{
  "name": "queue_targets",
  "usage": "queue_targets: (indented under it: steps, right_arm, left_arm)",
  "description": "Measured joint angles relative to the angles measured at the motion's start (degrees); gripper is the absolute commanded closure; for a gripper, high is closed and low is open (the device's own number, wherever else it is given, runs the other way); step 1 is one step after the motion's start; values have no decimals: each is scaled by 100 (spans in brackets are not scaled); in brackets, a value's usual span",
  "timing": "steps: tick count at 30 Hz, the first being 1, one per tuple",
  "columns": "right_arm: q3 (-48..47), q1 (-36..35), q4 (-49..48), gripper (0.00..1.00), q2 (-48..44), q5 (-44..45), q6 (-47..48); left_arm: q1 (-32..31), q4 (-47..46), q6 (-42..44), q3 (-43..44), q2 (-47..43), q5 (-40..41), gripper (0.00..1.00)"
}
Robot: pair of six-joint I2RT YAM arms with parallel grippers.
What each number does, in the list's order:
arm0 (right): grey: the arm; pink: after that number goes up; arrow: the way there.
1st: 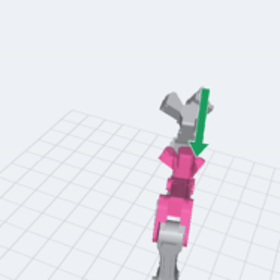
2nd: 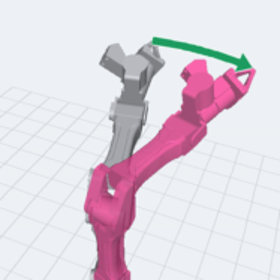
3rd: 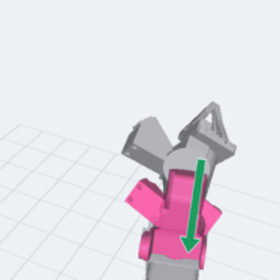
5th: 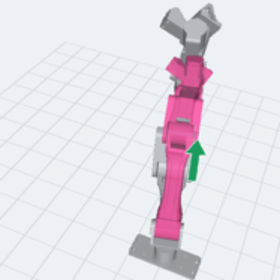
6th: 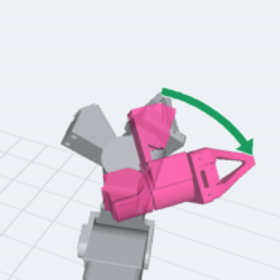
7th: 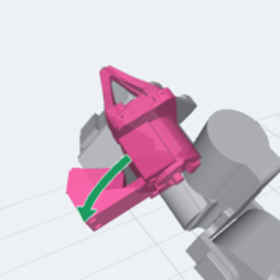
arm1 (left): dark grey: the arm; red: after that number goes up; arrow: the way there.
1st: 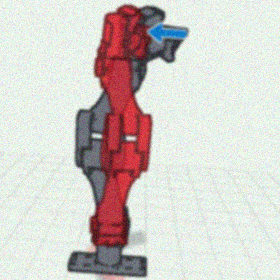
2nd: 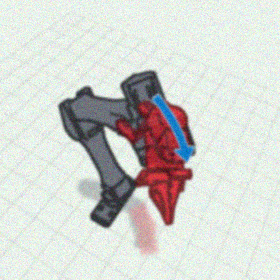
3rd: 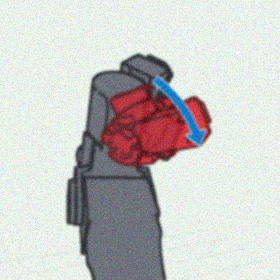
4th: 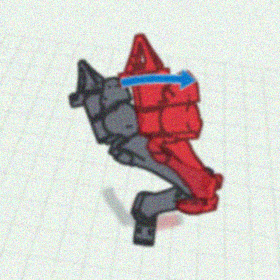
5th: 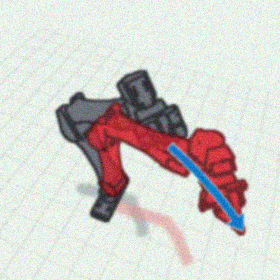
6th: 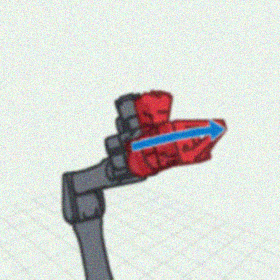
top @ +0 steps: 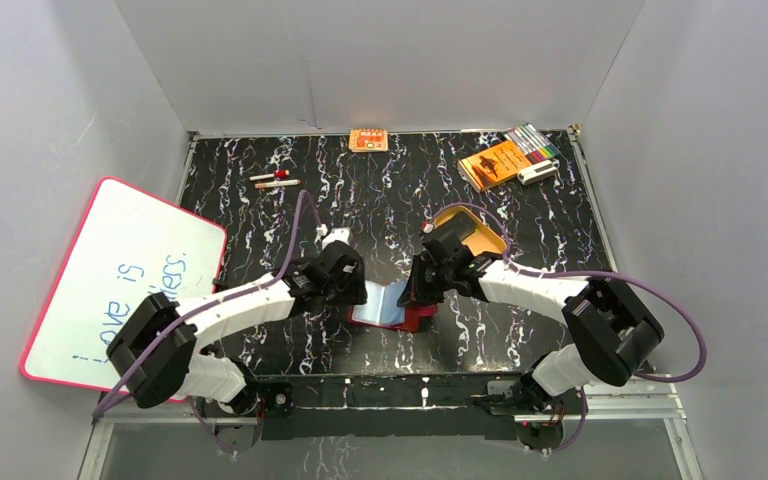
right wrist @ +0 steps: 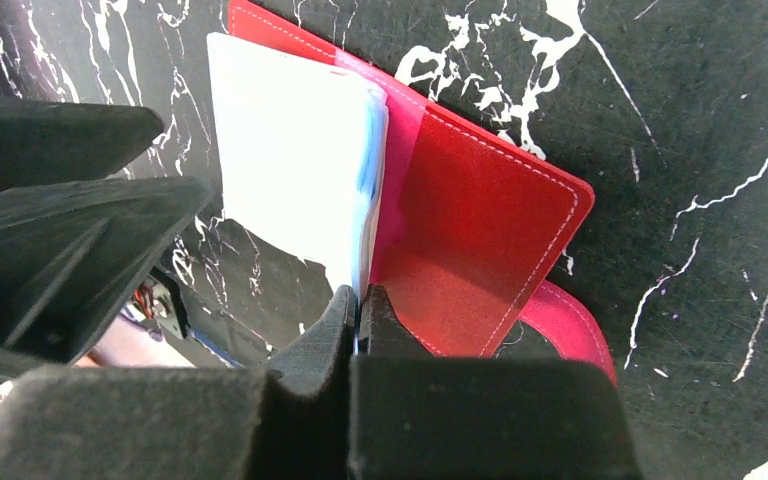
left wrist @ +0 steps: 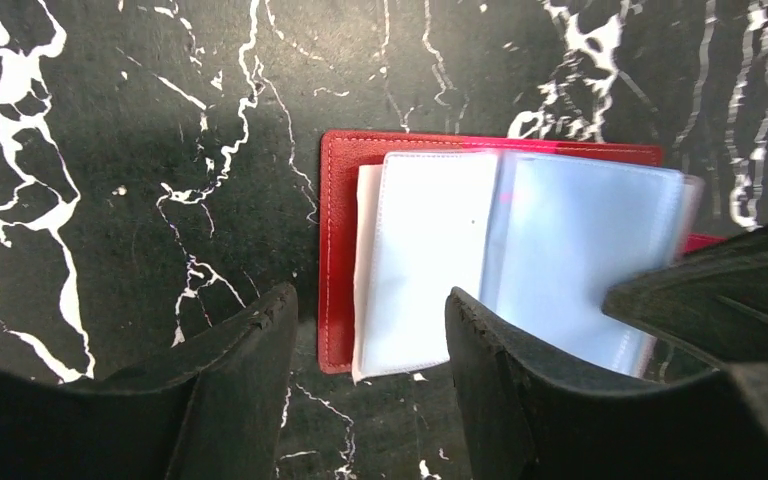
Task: Put the credit cards into the card holder
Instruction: Open the card holder at the center of the board.
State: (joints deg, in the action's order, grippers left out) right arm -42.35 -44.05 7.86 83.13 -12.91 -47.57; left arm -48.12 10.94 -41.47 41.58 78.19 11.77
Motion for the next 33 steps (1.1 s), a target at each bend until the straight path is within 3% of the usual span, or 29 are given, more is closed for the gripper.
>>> queue_targets:
  steps: [4,7,13,20,22,27,33]
  right_arm:
    - [7,-2,15,100,13,74,98]
    - [7,0,13,100,63,105,195]
    - [7,0,9,100,214,151,356]
    - [7,0,20,100,223,264,540]
    - [7,0,42,95,236,313,577]
    - [7,0,168,68,306,411,601]
    - [-35,7,708,57,-120,616,686]
  left_arm:
    - [2,-166,-2,-57,-450,-92,46]
    - [2,-627,7,-105,-662,-481,54]
    - [2,-1436,-103,-111,195,-1276,71]
    - [2,-1508,-398,-529,568,-1075,84]
    - [2,-1528,-466,-546,560,-979,85]
    - [0,-1652,-612,-640,531,-874,86]
    - [2,-1698,-693,-726,444,-828,85]
